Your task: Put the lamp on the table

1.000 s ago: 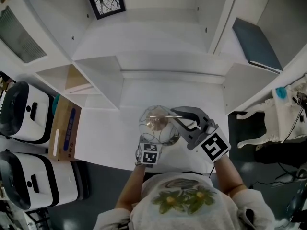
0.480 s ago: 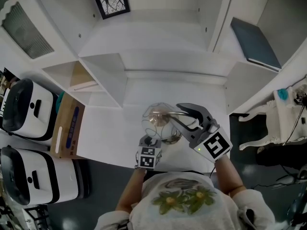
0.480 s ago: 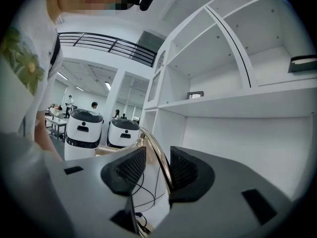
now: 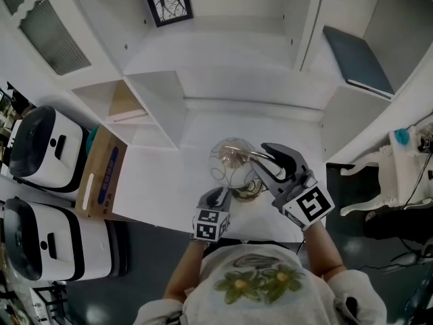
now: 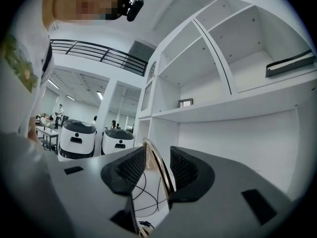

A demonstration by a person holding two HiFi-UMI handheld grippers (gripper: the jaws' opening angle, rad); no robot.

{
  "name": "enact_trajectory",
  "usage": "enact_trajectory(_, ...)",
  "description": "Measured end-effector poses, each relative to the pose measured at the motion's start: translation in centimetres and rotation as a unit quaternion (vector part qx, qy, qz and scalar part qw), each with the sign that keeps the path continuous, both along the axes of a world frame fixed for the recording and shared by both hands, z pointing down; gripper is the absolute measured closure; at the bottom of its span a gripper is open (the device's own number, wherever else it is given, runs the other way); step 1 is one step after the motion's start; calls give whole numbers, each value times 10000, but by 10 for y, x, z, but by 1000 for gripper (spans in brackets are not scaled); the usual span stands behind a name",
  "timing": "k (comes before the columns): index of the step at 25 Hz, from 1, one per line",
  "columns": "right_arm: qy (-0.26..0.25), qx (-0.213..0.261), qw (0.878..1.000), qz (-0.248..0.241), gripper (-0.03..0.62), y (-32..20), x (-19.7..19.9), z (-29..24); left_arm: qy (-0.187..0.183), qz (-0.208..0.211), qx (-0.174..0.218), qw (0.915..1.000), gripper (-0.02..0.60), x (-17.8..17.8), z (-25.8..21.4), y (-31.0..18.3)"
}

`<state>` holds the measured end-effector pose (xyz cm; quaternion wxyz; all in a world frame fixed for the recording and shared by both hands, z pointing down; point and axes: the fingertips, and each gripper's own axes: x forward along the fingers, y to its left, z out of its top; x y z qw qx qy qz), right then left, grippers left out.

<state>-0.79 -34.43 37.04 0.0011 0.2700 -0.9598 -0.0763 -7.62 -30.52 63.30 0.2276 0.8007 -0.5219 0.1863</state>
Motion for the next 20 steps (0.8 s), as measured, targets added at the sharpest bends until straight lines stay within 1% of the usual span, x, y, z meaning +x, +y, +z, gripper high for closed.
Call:
enact_trajectory(3, -44, 36, 10000, 81, 450, 4, 4, -2, 46, 125, 71, 9999, 473, 6, -9, 5)
enact_trajectory(5, -171, 96, 9996, 185, 450, 6, 8, -8, 40, 184, 142, 9997, 474, 9, -16, 8)
enact_trajectory(7, -355, 236, 9987, 282, 450, 11, 14, -18, 69, 225, 227, 9995, 477, 11, -25, 11)
enact_trajectory(10, -612, 481, 9963, 365, 451, 20, 21, -35, 153, 257, 393, 9988, 500, 14, -40, 13)
enact_trajectory(11, -643, 515, 9959, 385, 460, 23, 23, -38, 176, 264, 454, 9985, 506, 15, -45, 14)
enact_trajectory(15, -588, 440, 9962, 469, 533, 36, 27, -34, 140, 191, 718, 9971, 522, 16, -64, 16)
enact_trajectory(18, -524, 333, 9971, 444, 549, 49, 25, -27, 188, 100, 885, 9958, 535, 14, -79, 19)
enact_trajectory(20, -495, 234, 9978, 371, 557, 61, 23, -23, 347, 56, 986, 9945, 541, 14, -92, 23)
